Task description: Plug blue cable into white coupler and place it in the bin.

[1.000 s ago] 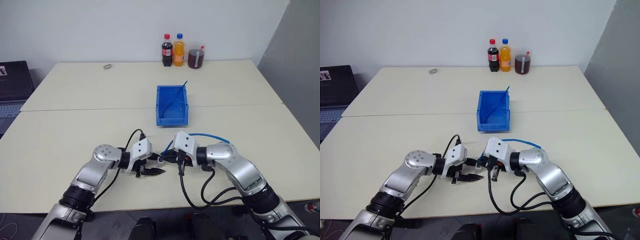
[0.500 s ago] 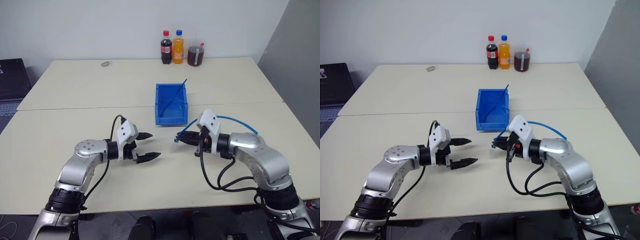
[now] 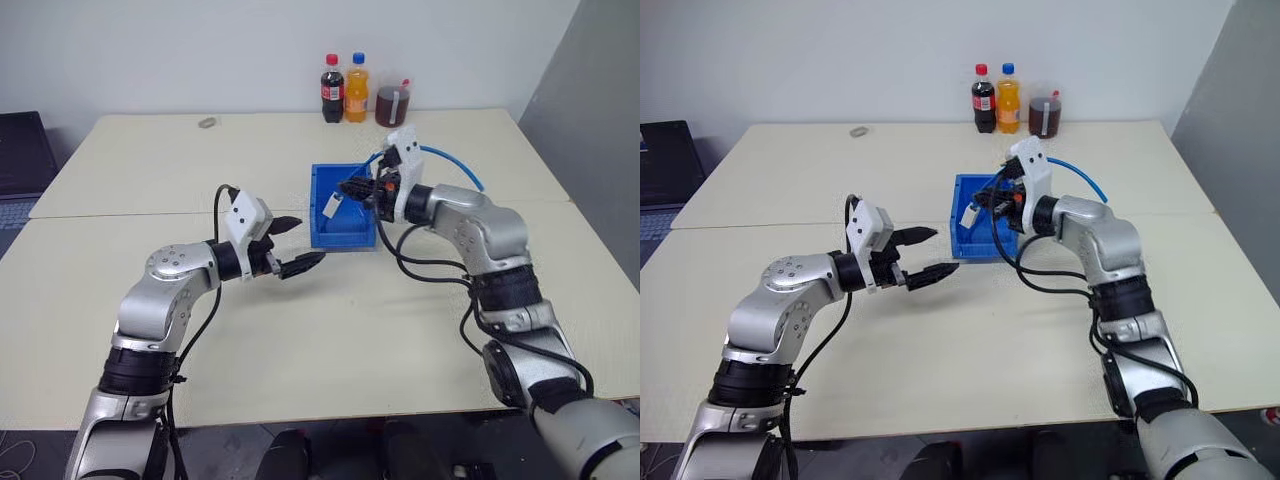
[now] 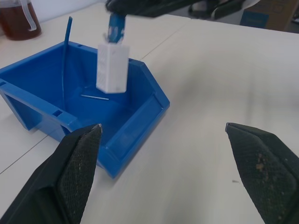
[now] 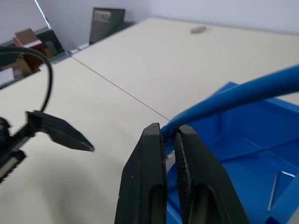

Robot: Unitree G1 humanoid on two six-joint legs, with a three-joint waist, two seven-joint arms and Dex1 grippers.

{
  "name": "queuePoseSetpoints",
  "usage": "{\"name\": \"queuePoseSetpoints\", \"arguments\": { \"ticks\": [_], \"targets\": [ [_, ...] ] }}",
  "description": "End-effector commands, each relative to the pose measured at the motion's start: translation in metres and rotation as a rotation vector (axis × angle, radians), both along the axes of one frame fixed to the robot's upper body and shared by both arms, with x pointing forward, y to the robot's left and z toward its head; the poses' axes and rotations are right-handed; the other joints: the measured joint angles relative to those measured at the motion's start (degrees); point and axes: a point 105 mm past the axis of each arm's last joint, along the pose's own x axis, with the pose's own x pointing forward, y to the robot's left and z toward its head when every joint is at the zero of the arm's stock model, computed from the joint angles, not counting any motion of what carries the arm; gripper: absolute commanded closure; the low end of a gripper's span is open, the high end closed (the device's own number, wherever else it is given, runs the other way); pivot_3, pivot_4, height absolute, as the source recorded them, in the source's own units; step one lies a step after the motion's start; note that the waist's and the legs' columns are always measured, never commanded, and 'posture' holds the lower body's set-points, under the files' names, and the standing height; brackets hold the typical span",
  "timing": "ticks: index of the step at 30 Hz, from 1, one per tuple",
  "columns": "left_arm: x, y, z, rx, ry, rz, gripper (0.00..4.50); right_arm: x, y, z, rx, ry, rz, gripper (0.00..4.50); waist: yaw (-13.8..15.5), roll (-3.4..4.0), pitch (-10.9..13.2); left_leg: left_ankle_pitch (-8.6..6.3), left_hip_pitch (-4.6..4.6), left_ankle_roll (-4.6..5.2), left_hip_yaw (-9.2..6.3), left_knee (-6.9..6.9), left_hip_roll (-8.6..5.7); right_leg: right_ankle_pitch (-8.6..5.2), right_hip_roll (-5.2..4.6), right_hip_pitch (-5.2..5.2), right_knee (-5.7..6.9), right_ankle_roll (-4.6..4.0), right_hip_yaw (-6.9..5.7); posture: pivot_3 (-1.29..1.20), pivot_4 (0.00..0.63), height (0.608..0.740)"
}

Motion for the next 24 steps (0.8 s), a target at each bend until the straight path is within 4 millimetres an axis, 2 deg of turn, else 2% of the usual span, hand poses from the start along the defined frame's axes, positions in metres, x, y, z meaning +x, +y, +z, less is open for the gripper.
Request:
{"name": "queuePoseSetpoints", "arguments": {
  "ticks": [1,3,5,9,15,21,24],
  "targets": [
    [0.003,-0.006,0.011,0.005,-0.054,-0.012,0.00,0.015,-0.002,0.005,-0.110,-0.043,0.026,3.34,0.00,0.01,0.01,0.00,-0.06,0.00,0.01,0.00,0.00,0.00,0.00,-0.03,-0.01,-0.01,-0.01,0.00,0.150,0.740],
    [0.005,-0.007,0.012,0.004,-0.058,-0.012,0.00,0.019,-0.009,0.005,-0.205,-0.066,0.050,3.02,-0.01,0.03,0.03,0.00,-0.15,0.00,0.03,0.02,0.00,0.01,-0.01,-0.12,0.00,-0.01,-0.01,0.00,0.150,0.740],
    [0.005,-0.007,0.012,0.007,-0.063,-0.010,0.00,0.021,-0.015,0.004,-0.267,-0.078,0.076,2.50,-0.04,0.02,0.05,0.01,-0.32,-0.01,0.06,0.03,-0.02,0.01,-0.03,-0.31,0.02,-0.01,-0.01,0.00,0.150,0.740],
    [0.008,-0.005,0.010,0.017,-0.073,0.006,0.00,0.020,-0.039,0.004,-0.417,-0.101,0.133,1.45,0.05,0.02,0.05,0.01,-0.38,-0.01,0.06,0.06,-0.02,0.01,-0.04,-0.36,0.03,-0.02,-0.02,0.00,0.150,0.740],
    [0.020,0.012,0.010,0.013,-0.085,0.114,0.00,-0.003,-0.079,0.001,-0.599,-0.112,0.287,0.03,0.04,0.01,0.07,0.01,-0.39,-0.01,0.05,0.08,-0.03,0.01,-0.05,-0.36,0.04,-0.01,-0.03,0.00,0.150,0.740],
    [0.031,0.045,0.009,0.033,-0.079,0.285,0.00,-0.021,-0.101,0.011,-0.442,-0.133,0.195,0.03,-0.20,0.01,0.08,0.00,-0.39,-0.01,0.05,0.11,0.03,0.01,-0.05,-0.36,0.09,-0.01,-0.03,0.00,0.150,0.740],
    [0.028,0.056,0.014,0.010,-0.069,0.303,0.00,-0.036,-0.117,0.018,-0.331,-0.118,0.122,0.03,0.10,-0.01,0.09,0.00,-0.43,-0.01,0.03,0.12,0.01,0.01,-0.06,-0.39,0.11,-0.01,-0.03,0.00,0.150,0.740]
  ]
}}
